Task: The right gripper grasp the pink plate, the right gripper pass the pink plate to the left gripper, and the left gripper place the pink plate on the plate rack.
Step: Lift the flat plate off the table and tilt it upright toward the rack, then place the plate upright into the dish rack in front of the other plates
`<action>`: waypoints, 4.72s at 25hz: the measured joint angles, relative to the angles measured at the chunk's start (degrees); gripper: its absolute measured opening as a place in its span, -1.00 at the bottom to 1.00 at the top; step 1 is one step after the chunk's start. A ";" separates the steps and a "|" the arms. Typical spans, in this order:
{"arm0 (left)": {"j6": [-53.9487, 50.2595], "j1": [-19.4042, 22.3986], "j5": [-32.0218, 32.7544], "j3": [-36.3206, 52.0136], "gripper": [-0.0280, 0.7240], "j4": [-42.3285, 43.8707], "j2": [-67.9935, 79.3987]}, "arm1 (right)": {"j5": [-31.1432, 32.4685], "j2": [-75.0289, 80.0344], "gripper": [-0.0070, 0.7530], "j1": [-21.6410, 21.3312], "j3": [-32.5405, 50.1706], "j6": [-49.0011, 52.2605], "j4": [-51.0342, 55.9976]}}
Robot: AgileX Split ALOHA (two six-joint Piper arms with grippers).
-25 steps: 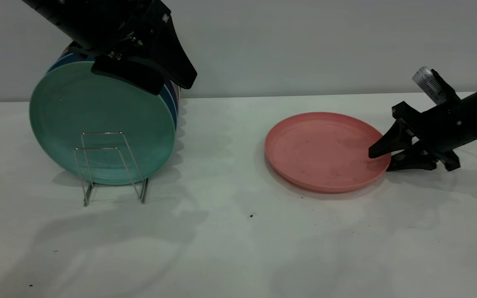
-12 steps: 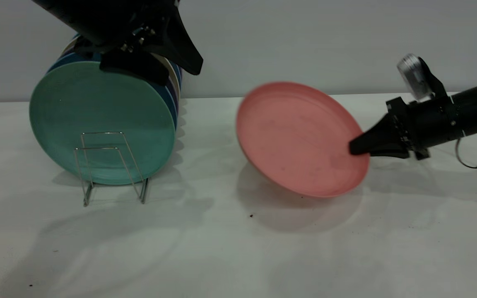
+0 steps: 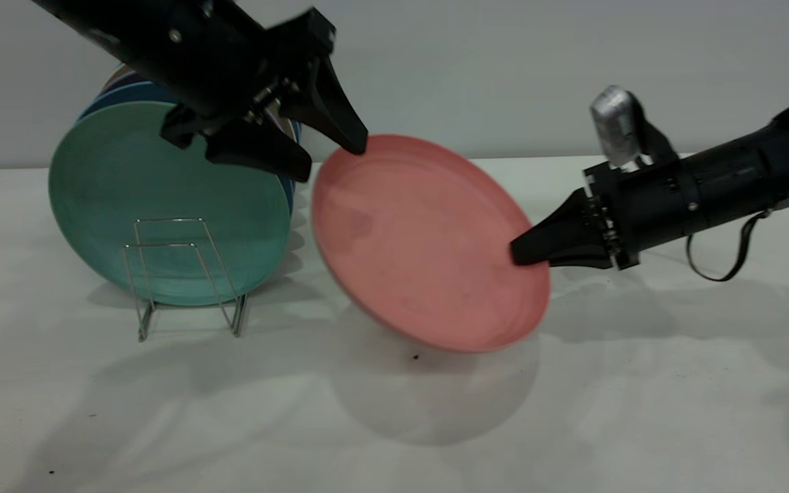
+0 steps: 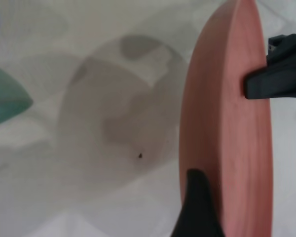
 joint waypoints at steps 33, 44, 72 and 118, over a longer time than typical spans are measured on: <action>11.38 -0.51 -1.77 -0.97 -0.63 -4.71 1.62 | -0.55 -15.90 0.38 1.40 0.52 10.30 -3.94; 28.23 1.08 4.65 -0.71 -0.63 6.77 -7.92 | 2.49 -47.27 0.43 -4.20 0.54 22.02 -10.35; 55.31 6.99 5.63 -0.71 -0.63 51.47 -21.87 | 4.78 -131.37 0.02 -3.14 52.33 62.38 -63.94; 54.08 8.31 2.27 -0.69 -0.63 49.10 -11.02 | 0.20 -131.37 -0.02 -3.14 59.37 62.15 -66.30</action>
